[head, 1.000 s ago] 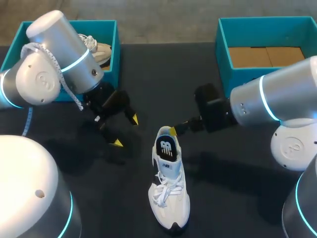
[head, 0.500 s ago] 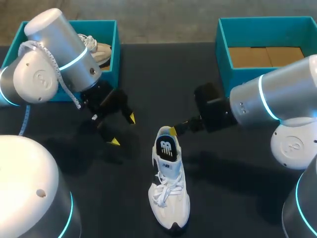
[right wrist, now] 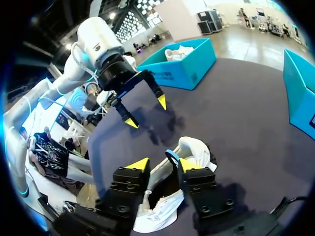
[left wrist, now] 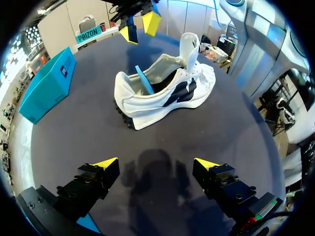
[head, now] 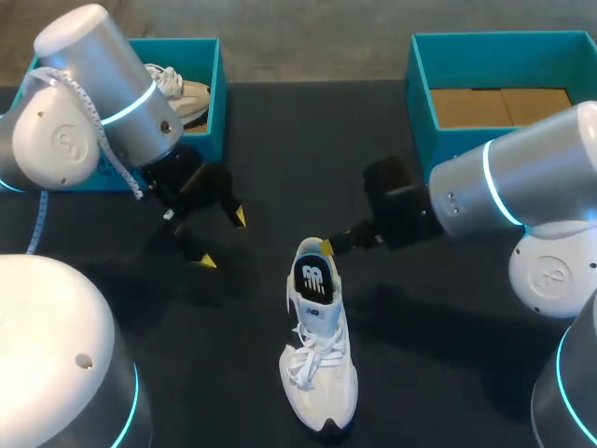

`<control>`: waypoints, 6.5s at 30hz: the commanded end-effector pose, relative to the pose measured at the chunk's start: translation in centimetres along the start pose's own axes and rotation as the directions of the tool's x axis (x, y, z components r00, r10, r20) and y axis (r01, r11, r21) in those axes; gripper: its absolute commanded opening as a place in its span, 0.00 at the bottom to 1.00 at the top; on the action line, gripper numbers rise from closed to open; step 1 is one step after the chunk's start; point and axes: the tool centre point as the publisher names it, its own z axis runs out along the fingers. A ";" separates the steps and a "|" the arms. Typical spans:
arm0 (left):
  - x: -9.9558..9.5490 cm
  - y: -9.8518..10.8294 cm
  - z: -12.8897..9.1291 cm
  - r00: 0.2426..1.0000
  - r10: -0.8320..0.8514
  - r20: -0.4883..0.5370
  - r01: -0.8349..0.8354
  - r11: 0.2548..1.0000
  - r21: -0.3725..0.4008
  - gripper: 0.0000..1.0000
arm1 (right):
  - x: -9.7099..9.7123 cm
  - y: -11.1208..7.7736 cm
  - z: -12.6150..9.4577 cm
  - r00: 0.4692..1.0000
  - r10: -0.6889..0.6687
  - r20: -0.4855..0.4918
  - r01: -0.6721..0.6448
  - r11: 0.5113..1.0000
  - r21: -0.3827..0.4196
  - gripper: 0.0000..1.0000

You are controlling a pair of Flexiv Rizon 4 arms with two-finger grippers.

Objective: Take the shoe out of the shoebox, open the shoe tongue, remove and reinsert the insole, then place the shoe into the shoebox

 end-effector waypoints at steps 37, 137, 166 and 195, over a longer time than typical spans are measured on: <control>0.2 0.0 -0.1 1.000 0.000 0.003 0.000 1.000 -0.002 1.00 | 0.2 0.3 0.0 0.997 0.014 0.074 -0.016 0.999 0.030 0.00; -0.2 5.5 -5.6 0.808 -0.572 0.139 0.589 0.779 -0.216 1.00 | -1.7 0.9 -2.9 0.909 0.027 0.415 -0.137 0.962 0.236 0.62; -0.3 5.8 -7.9 0.707 -0.676 0.207 0.707 0.679 -0.198 1.00 | -2.0 1.0 -2.7 0.879 0.053 0.474 -0.215 0.932 0.293 0.45; -0.3 8.4 -11.9 0.455 -0.816 0.357 0.888 0.446 -0.115 1.00 | -1.6 0.3 -1.9 0.797 0.160 0.583 -0.381 0.882 0.278 0.00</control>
